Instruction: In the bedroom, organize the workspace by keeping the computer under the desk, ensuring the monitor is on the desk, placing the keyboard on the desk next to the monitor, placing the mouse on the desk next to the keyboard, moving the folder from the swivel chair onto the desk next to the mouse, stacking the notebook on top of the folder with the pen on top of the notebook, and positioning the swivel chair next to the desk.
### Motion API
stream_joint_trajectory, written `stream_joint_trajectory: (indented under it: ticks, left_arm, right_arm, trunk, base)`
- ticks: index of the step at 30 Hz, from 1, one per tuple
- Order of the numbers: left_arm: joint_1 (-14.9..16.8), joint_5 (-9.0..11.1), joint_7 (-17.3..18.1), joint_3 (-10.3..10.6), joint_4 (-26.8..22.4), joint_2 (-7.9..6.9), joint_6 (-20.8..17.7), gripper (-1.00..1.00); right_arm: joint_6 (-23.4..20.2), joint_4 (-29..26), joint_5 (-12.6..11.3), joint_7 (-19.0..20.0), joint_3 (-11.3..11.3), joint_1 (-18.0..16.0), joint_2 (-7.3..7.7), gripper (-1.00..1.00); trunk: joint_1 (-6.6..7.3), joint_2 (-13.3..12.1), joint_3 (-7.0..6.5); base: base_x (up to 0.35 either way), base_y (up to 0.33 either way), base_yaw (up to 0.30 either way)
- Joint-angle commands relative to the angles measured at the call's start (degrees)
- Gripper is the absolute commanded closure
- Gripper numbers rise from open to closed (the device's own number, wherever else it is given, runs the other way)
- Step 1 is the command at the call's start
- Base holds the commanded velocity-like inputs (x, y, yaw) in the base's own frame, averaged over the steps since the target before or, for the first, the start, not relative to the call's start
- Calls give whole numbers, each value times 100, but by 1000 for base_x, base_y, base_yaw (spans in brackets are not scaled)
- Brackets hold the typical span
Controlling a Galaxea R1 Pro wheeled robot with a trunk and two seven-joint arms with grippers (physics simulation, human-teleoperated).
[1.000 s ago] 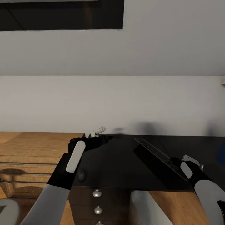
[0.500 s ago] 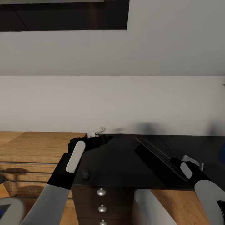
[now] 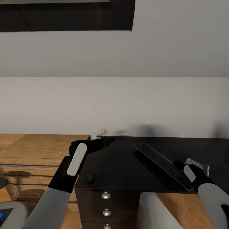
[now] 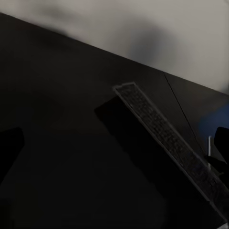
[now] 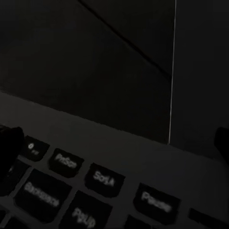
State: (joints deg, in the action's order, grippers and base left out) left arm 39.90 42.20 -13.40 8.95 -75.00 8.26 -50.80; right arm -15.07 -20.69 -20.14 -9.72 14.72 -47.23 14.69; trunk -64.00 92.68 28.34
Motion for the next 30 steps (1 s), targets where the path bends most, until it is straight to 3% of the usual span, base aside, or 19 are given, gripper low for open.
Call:
stream_joint_trajectory:
  ticks: [1, 30]
  left_arm:
    - [3, 60, -57, 1, -6, 0, -16, -100]
    - [2, 60, -57, 1, -6, 0, -17, -100]
  right_arm:
    - [-22, 30, -104, -30, 17, 3, -1, -100]
    - [1, 21, -95, -30, 13, 3, -1, -100]
  trunk:
    - [0, 3, 8]
    - [0, 3, 8]
  base:
    - [0, 7, 0]
    - [-27, 19, 0]
